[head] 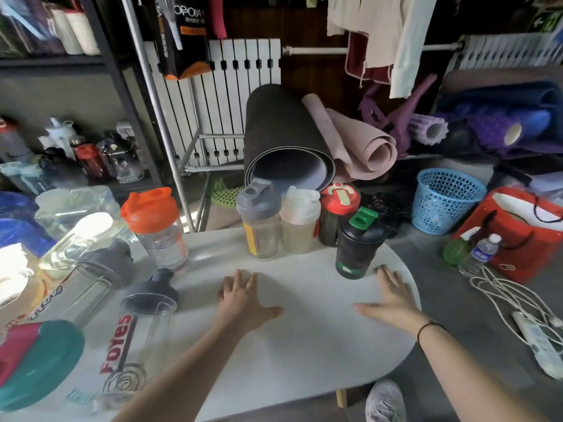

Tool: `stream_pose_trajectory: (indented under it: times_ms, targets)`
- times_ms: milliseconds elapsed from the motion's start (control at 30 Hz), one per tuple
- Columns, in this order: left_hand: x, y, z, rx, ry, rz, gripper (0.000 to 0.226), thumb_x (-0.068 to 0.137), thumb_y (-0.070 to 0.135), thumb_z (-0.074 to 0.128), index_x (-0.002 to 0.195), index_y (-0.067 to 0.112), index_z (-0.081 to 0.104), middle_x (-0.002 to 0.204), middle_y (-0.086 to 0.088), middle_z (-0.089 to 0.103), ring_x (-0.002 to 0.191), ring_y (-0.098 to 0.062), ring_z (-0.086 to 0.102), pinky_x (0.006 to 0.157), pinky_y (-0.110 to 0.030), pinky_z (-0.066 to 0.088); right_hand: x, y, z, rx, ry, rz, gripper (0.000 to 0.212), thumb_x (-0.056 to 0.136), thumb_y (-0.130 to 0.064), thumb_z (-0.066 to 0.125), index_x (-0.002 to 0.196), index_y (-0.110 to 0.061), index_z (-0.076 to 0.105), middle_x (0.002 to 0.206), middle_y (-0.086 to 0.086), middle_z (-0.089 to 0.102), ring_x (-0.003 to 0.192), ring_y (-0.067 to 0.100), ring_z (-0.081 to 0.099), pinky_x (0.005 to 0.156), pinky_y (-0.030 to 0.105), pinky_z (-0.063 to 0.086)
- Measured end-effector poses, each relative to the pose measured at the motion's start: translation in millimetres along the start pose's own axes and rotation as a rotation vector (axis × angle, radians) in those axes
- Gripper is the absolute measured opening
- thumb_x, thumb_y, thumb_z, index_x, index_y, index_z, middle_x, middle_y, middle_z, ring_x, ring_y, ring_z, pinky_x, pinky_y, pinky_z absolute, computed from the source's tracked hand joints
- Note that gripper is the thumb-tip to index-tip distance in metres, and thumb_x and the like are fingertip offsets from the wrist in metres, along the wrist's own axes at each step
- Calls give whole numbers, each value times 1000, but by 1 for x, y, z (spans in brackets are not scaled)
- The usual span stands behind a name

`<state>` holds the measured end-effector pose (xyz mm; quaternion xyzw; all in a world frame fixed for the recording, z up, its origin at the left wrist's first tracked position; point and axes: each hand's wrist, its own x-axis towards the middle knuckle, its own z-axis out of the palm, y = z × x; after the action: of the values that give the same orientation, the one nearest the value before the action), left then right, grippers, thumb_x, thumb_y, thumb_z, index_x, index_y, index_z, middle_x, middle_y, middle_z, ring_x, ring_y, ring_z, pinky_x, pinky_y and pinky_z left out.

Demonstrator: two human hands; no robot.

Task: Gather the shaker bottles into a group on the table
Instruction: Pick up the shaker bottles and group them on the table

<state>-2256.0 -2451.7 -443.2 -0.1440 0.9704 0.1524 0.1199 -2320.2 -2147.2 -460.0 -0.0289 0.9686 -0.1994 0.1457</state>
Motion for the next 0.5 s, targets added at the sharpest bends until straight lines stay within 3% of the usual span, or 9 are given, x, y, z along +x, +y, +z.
stream_pose_trajectory:
  times_ms: [133,200,300,400,500]
  targets:
    - [-18,-7,-7,-176,101,26,101,79,48,66,153,21,3,162,-9,10,148,-31,13,118,-38,21,-6,-4,2,-90,-26,35,112,77,-71,54,153,-16,-8,161,-1,-18,148,24,-16,120,43,-3]
    - [-33,-12,-18,-215,330,63,95,83,36,64,153,19,3,161,-8,14,149,-28,13,120,-36,18,-6,-5,0,-104,-35,50,112,77,-73,52,152,-17,-10,161,-1,-19,148,24,-17,120,43,-2]
    - [-56,-29,-40,-95,640,-1,90,79,30,65,152,27,12,161,-10,15,148,-35,8,120,-45,9,-4,-4,3,-125,-16,43,113,74,-77,48,152,-18,-9,161,-2,-18,149,25,-16,121,44,0]
    - [-68,-54,-54,-21,577,-234,98,76,31,64,151,36,1,162,-13,-3,146,-45,-3,118,-54,5,-6,-3,9,-125,37,37,117,66,-86,40,152,-21,-5,162,-6,-14,149,23,-12,120,45,1]
    - [-72,-81,-51,8,473,-387,101,75,33,68,147,42,-3,161,-14,-11,143,-49,3,112,-56,21,-13,-6,11,-163,41,32,112,71,-86,33,152,-21,-9,161,-4,-18,149,23,-15,121,44,-2]
